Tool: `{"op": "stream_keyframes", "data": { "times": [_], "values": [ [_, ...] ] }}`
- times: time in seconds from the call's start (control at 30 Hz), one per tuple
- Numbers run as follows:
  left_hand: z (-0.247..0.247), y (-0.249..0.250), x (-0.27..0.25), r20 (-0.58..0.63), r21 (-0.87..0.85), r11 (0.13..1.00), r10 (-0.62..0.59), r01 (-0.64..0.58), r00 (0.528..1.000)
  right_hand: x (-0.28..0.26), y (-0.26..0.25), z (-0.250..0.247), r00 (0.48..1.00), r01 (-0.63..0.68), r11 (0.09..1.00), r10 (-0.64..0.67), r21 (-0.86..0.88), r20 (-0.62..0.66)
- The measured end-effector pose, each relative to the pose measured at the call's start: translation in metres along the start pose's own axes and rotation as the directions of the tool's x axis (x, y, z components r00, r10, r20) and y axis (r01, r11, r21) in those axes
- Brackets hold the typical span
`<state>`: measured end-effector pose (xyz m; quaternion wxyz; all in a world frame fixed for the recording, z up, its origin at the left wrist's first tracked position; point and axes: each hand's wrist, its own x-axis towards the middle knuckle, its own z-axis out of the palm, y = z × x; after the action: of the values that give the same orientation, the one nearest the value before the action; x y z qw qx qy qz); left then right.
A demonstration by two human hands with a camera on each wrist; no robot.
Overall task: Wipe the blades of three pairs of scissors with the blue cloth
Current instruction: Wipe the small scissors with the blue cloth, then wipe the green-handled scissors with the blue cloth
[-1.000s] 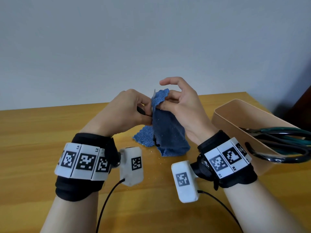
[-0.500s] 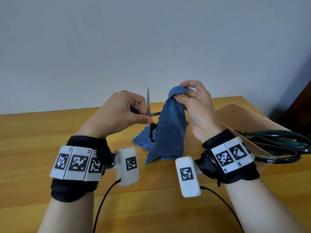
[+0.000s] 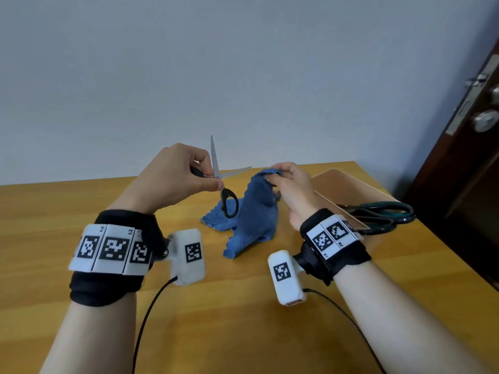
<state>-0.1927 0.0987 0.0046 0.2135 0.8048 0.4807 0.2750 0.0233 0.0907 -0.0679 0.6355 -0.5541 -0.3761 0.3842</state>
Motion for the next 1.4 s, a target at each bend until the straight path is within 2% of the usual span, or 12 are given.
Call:
{"op": "stream_keyframes", "data": {
  "times": [0.13, 0.27, 0.37, 0.47, 0.6, 0.7, 0.77, 0.83, 0.97, 1.1, 1.3, 1.4],
  "values": [
    [-0.009, 0.008, -0.012, 0.018, -0.077, 0.997, -0.012, 0.013, 1.0, -0.007, 0.004, -0.005, 0.997, -0.066, 0.996, 0.064, -0.065, -0.034],
    [-0.002, 0.01, -0.021, 0.068, -0.198, 0.979, -0.025, 0.038, 0.997, -0.019, 0.006, -0.006, 0.977, -0.143, 0.98, 0.161, -0.137, 0.137],
    [0.006, 0.007, -0.027, 0.009, -0.351, 0.935, -0.039, 0.04, 0.999, -0.031, 0.002, -0.007, 0.963, -0.061, 0.929, 0.151, -0.365, 0.222],
    [0.012, 0.003, -0.032, -0.055, -0.502, 0.864, -0.082, 0.044, 0.995, -0.044, -0.013, -0.007, 0.982, 0.043, 0.878, 0.051, -0.476, 0.183],
    [0.019, 0.002, -0.037, -0.028, -0.577, 0.813, -0.107, 0.071, 0.994, -0.063, -0.034, -0.009, 0.968, 0.112, 0.862, 0.017, -0.494, 0.249],
    [0.023, 0.003, -0.04, -0.013, -0.628, 0.772, -0.13, 0.093, 0.991, -0.073, -0.047, -0.009, 0.971, 0.172, 0.879, -0.074, -0.444, 0.229],
    [0.026, 0.003, -0.041, -0.009, -0.674, 0.733, -0.137, 0.096, 0.99, -0.08, -0.055, -0.008, 0.966, 0.142, 0.928, -0.055, -0.344, 0.251],
    [0.029, 0.005, -0.041, -0.017, -0.724, 0.685, -0.137, 0.082, 0.99, -0.086, -0.059, -0.007, 0.944, 0.088, 0.962, 0.002, -0.258, 0.33],
    [0.037, 0.011, -0.043, -0.009, -0.816, 0.573, -0.151, 0.08, 0.989, -0.089, -0.056, -0.004, 0.927, 0.087, 0.964, 0.014, -0.252, 0.375],
    [0.044, 0.017, -0.048, 0.012, -0.868, 0.49, -0.144, 0.082, 0.989, -0.089, -0.051, -0.001, 0.925, 0.119, 0.971, -0.033, -0.207, 0.378],
    [0.044, 0.006, -0.051, 0.003, -0.802, 0.588, -0.176, 0.108, 0.984, -0.087, -0.05, -0.007, 0.93, 0.152, 0.971, -0.078, -0.185, 0.359],
    [0.045, 0.005, -0.05, 0.02, -0.808, 0.577, -0.174, 0.119, 0.985, -0.088, -0.047, -0.008, 0.928, 0.141, 0.972, -0.064, -0.187, 0.368]
  ]
}}
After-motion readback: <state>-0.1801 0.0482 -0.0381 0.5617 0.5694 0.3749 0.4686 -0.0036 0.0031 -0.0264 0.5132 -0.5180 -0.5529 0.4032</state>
